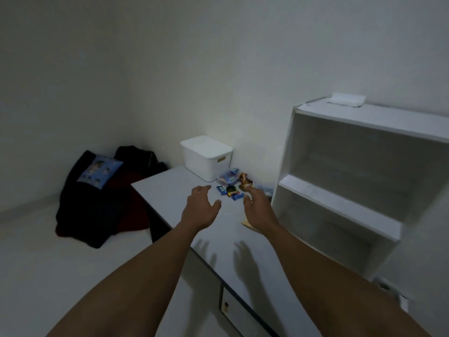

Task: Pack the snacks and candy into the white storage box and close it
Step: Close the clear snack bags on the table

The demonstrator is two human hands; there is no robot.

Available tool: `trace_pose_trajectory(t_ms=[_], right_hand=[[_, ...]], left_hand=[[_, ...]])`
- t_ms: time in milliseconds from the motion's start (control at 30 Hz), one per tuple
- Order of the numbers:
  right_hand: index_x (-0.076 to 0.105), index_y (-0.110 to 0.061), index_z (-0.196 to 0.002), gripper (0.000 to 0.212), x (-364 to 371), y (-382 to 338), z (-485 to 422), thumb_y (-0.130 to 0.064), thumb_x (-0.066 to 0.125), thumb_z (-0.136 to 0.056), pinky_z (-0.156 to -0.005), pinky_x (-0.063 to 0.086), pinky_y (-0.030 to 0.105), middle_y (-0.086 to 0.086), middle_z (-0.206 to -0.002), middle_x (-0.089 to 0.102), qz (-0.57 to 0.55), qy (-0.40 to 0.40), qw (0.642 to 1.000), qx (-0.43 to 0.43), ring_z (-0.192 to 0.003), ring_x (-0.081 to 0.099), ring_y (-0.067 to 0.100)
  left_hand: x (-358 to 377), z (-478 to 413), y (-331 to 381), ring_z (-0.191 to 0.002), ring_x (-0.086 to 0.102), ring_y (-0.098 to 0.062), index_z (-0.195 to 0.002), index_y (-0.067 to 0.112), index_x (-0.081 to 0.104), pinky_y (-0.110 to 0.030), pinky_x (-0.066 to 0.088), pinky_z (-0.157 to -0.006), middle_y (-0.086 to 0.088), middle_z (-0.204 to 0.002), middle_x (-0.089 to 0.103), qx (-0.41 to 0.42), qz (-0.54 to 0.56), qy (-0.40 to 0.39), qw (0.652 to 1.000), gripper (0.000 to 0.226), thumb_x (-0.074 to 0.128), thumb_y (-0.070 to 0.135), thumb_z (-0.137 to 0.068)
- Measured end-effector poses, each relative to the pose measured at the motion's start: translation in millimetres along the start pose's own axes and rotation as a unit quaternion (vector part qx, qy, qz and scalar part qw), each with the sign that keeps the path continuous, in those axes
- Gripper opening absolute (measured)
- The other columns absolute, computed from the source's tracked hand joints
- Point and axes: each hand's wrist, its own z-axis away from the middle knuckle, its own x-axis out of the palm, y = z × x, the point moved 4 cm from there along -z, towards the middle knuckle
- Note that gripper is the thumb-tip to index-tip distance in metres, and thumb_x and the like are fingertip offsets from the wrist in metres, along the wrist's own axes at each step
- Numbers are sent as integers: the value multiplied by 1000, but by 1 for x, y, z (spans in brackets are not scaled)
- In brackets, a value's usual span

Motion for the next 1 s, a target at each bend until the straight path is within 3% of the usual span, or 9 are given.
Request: trace_pose_trajectory(t_ms=[300, 400, 600, 733, 867, 1000], right_hand=[[53, -7, -131, 33, 86, 39, -87, -19, 43, -102, -93, 32, 19, 10, -133, 51, -22, 10, 999, 39, -124, 49, 21], [52, -9, -133, 34, 121, 63, -122, -19, 42, -102, -99, 30, 19, 10, -137, 51, -36, 13, 996, 76, -129, 46, 21], [53, -9, -132, 33, 179, 117, -159, -20, 42, -102, -97, 28, 14, 10, -134, 51, -29, -2, 987, 159, -127, 49, 21], [52, -9, -132, 32, 192, 142, -153, -18, 43, -102, -98, 27, 13, 8, -134, 51, -23, -11, 977, 212, -126, 49, 18], [54, -7, -129, 31, 185, 170, -152, -14, 46, -101, -96, 28, 13, 11, -132, 53, -22, 31, 962, 270, -123, 51, 19], [54, -5, -131, 31, 174, 191, -158, -12, 45, -101, -96, 29, 14, 10, -131, 54, -1, 73, 944, 321, -116, 48, 10]], left_hand=[[9, -109, -56, -139, 33, -29, -149, 17, 32, -40, 30, -112, -11, -154, 27, 7, -16, -24, 1000, 65, 56, 41, -93], [28, -152, -82, -140, 31, -27, -149, 19, 31, -38, 29, -112, -9, -156, 26, 1, -23, -53, 998, 64, 55, 42, -94], [68, -219, -139, -140, 32, -26, -149, 20, 32, -37, 28, -112, -8, -156, 26, -23, -48, -133, 990, 63, 55, 41, -94], [90, -245, -160, -138, 36, -28, -148, 18, 34, -38, 32, -110, -10, -154, 28, -31, -47, -169, 984, 63, 57, 40, -93], [131, -268, -167, -131, 44, -27, -146, 17, 38, -38, 38, -107, -11, -151, 33, -26, -40, -228, 973, 64, 62, 38, -91], [174, -292, -169, -138, 36, -25, -147, 20, 34, -37, 34, -110, -7, -155, 27, 7, -56, -307, 950, 65, 59, 43, -92]])
